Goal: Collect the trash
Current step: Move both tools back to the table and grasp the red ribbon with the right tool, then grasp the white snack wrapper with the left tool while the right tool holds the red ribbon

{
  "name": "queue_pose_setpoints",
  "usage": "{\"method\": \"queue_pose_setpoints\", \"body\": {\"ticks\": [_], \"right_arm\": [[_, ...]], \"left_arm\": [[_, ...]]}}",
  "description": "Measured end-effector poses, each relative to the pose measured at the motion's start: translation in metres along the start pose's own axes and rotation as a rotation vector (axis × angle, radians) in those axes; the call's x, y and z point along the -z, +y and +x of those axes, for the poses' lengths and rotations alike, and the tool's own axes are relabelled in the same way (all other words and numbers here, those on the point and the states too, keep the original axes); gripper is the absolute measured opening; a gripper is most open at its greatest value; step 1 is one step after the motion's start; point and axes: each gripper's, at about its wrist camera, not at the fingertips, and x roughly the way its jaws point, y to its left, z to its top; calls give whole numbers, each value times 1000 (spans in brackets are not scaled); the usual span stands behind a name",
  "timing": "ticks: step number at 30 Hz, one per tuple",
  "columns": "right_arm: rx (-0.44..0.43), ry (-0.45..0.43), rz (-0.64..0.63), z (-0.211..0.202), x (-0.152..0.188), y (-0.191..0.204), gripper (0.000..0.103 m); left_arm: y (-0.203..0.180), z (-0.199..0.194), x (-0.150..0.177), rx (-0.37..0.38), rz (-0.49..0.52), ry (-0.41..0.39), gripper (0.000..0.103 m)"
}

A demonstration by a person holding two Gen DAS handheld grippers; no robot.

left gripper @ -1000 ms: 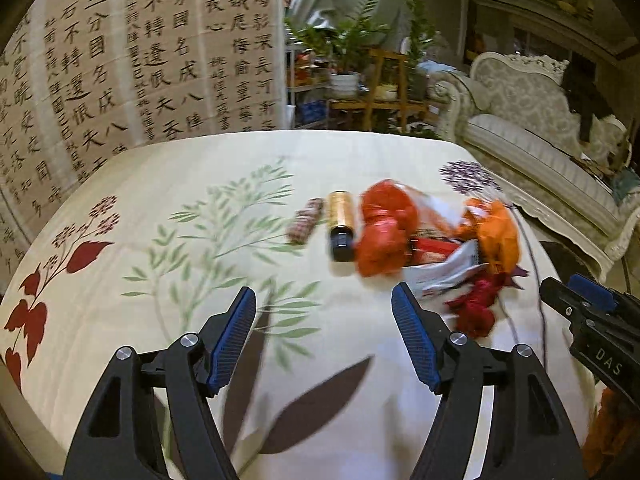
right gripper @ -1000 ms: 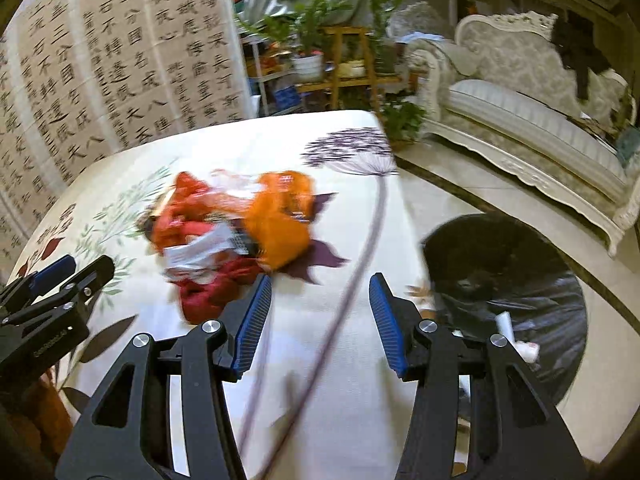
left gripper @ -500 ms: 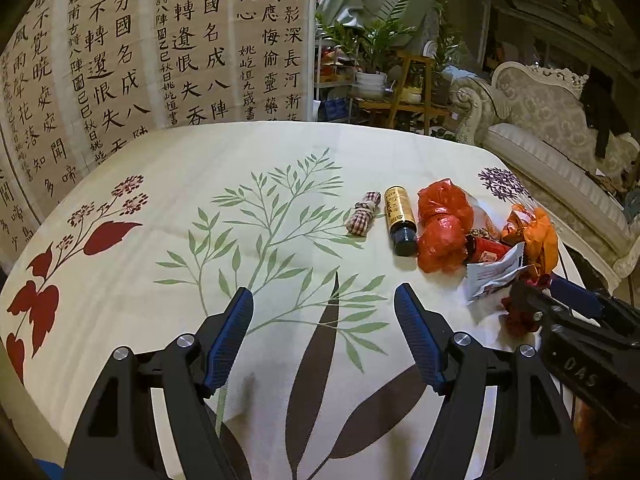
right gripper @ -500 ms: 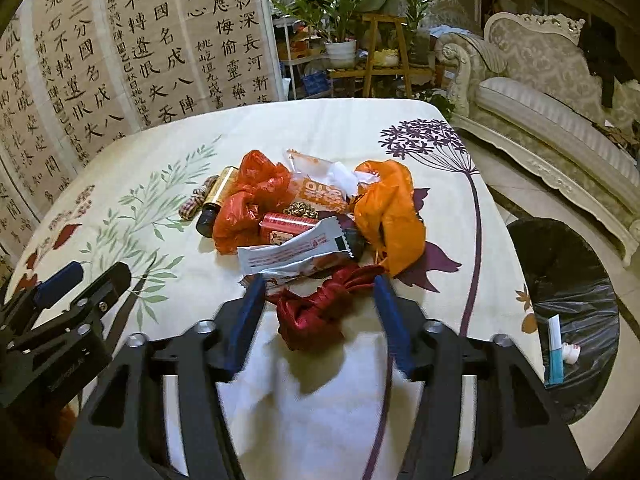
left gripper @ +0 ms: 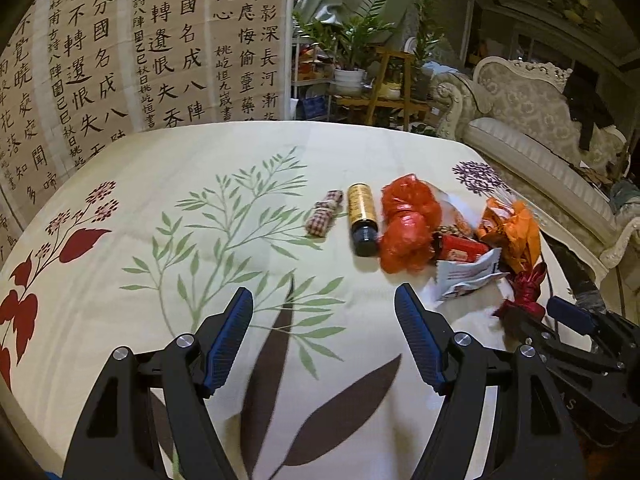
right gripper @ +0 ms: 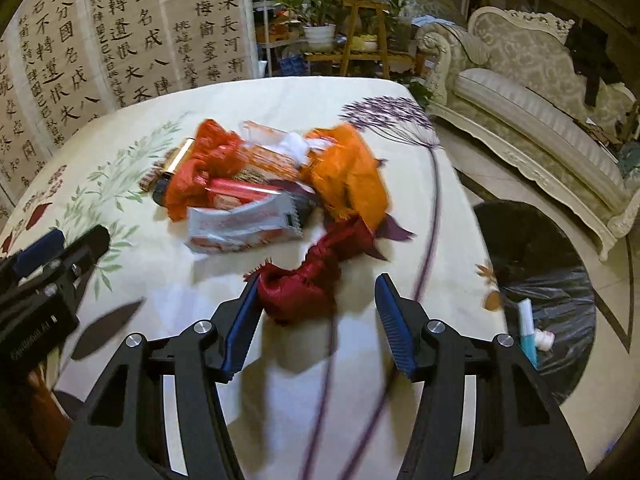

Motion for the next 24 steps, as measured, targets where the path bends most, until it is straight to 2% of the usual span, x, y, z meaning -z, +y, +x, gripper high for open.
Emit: {"method": "queue_pose_setpoints", "body": {"ticks": [6,14,18,24], "right_arm": [[-32,-8,58,-7,1,-16,58],[-49,-9,74,7,-8,-14,58],[-57,8,62,10,-4,-17,33],[-68,1,59,3,0,-27,30]], "left_arm": [[-12,2,-1,23,17,4,72],[-26,5,-3,36,41,8,74],[-34,8,-2,52,55,24,75],[-50,17,-4,90,73,44,77]]}}
